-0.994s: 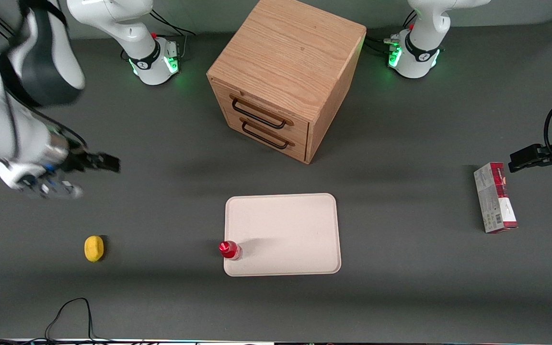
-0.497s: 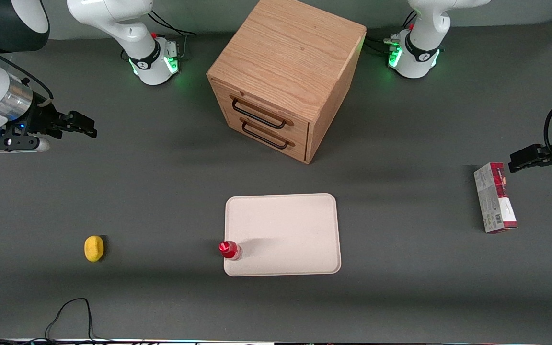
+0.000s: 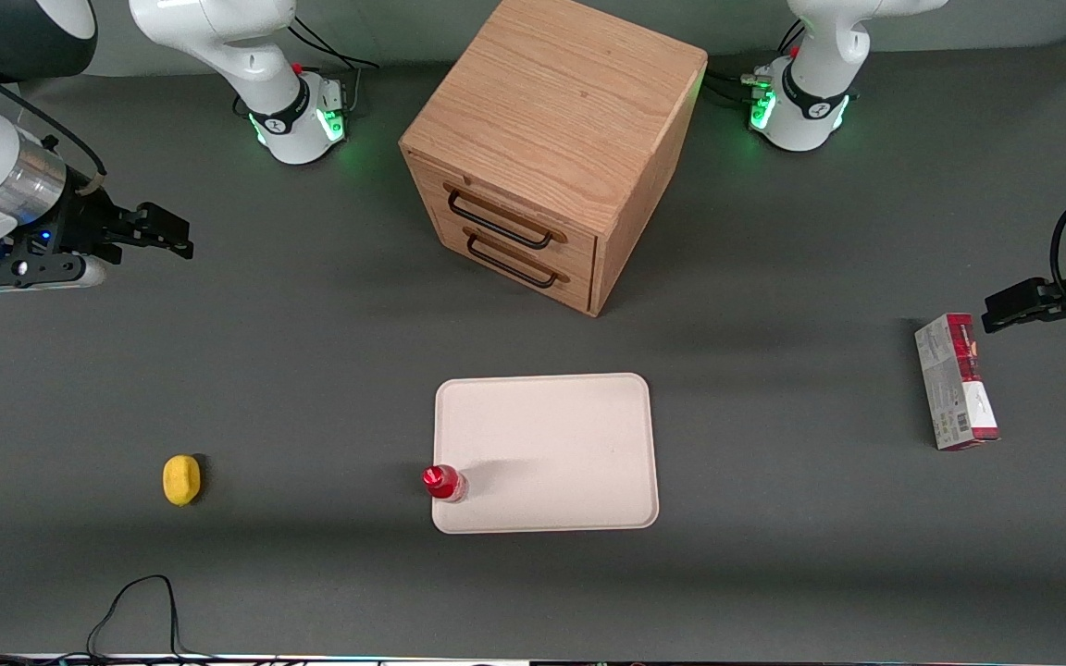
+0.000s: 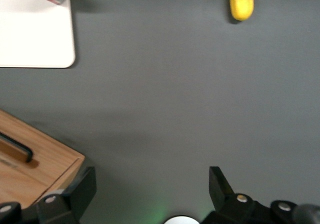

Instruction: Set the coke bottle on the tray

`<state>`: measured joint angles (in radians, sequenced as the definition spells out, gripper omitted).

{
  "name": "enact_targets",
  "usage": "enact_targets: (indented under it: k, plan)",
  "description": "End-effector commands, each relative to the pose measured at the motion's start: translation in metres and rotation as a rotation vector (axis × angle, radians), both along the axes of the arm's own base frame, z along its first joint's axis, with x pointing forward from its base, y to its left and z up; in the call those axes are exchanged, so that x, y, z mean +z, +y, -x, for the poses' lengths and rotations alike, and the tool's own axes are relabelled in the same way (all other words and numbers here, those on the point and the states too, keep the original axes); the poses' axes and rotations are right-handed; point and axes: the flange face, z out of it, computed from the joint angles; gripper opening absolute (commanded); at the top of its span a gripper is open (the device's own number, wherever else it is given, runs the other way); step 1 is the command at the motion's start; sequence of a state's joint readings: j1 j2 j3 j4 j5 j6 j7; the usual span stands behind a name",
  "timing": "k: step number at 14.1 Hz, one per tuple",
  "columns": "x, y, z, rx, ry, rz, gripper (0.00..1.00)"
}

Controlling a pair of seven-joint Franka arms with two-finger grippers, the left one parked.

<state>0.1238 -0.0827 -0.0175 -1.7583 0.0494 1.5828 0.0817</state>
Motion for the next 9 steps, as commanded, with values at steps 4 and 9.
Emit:
enact_targets:
  k: [4, 9]
  plan:
    - [0.0075, 0.0008, -0.0066, 0.001, 0.008, -0.037, 1.00]
    - [0.0093, -0.0014, -0.0087, 0.007, 0.003, -0.039, 1.00]
